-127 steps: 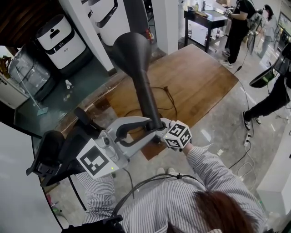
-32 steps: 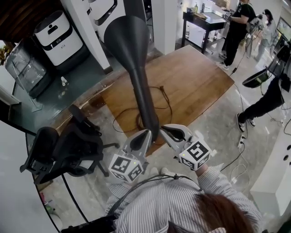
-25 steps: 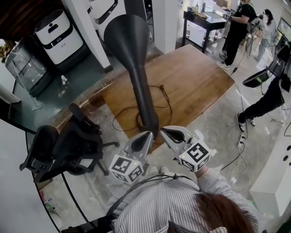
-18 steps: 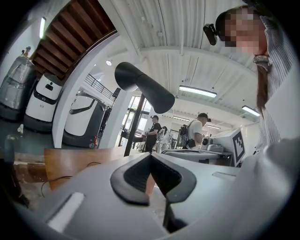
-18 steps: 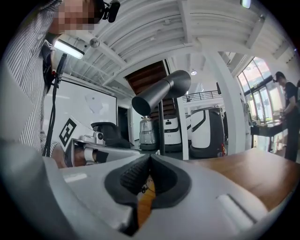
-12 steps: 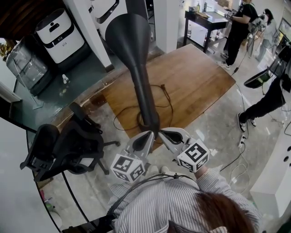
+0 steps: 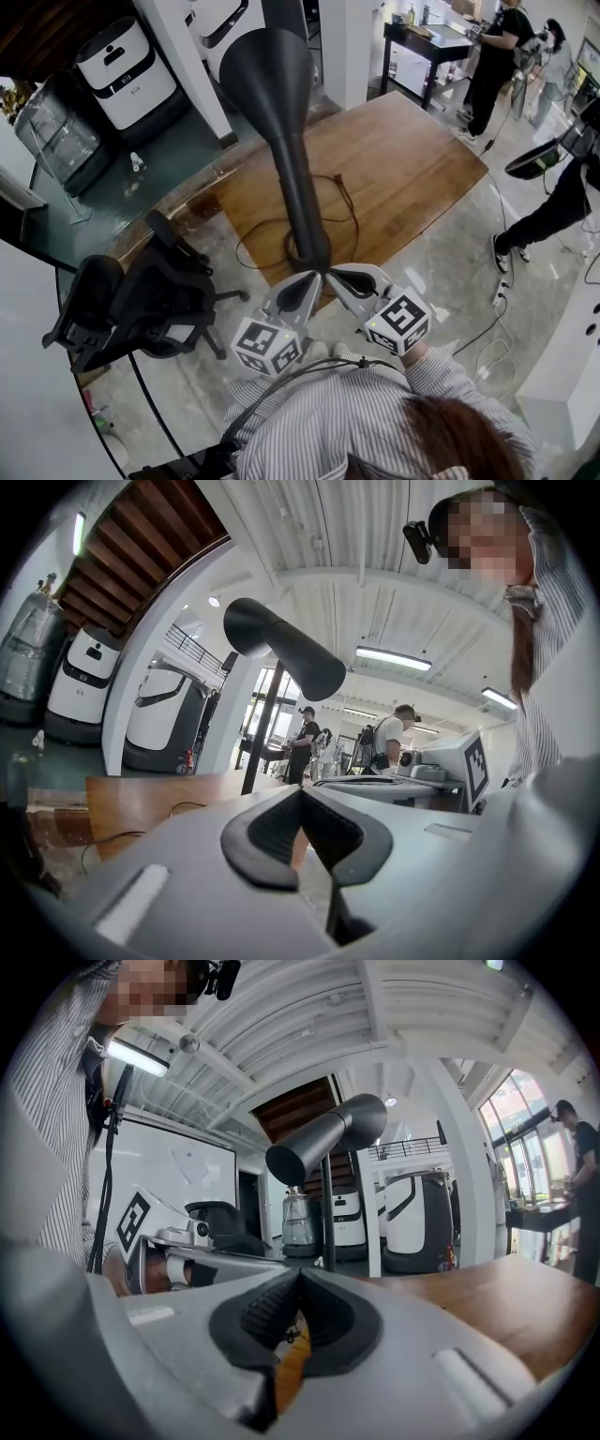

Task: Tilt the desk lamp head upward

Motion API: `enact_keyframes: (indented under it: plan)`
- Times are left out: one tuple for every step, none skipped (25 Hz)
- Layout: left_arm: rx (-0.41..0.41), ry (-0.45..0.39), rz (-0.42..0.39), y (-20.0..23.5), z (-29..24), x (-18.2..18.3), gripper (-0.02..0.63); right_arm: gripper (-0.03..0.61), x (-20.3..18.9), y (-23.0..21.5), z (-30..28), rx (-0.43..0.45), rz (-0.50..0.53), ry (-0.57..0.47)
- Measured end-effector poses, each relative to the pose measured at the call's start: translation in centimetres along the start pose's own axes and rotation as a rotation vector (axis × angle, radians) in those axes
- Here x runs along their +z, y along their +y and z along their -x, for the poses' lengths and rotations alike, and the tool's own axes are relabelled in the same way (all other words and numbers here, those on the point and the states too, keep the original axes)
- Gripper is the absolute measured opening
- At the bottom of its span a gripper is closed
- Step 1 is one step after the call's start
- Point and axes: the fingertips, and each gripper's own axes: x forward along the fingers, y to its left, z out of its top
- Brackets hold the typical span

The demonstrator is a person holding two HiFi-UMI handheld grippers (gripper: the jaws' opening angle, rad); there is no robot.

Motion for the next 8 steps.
enact_keyframes:
  plan:
    - [-0.001,0.000,0.001,-0.03,-0.02,0.01,0.005,0.002,-0.03,0.00,0.01,0.001,-0.001,0.000]
    - [-0.002,0.000,0.002,-0.06,-0.03,0.03,0.005,0.002,-0.03,-0.01,0.03,0.002,-0.004,-0.001]
    - [-0.003,0.000,0.002,-0.09,-0.05,0.06,0.005,0.002,-0.01,-0.03,0.05,0.002,-0.007,-0.002]
    - [-0.003,0.001,0.001,-0.09,-0.05,0.08,0.005,0.002,0.03,-0.05,0.07,0.001,-0.008,-0.002]
    - [-0.003,0.002,0.001,-0.08,-0.05,0.09,0.005,0.002,0.08,-0.07,0.08,0.001,-0.008,-0.002]
    - [-0.003,0.003,0.002,-0.06,-0.04,0.10,0.005,0.002,0.12,-0.08,0.06,0.000,-0.007,-0.001]
    - [-0.002,0.003,0.003,-0.03,-0.03,0.10,0.005,0.002,0.14,-0.08,0.04,0.000,-0.005,0.000]
    - [-0.002,0.003,0.003,0.00,-0.01,0.11,0.005,0.002,0.17,-0.09,0.02,0.000,-0.004,0.001]
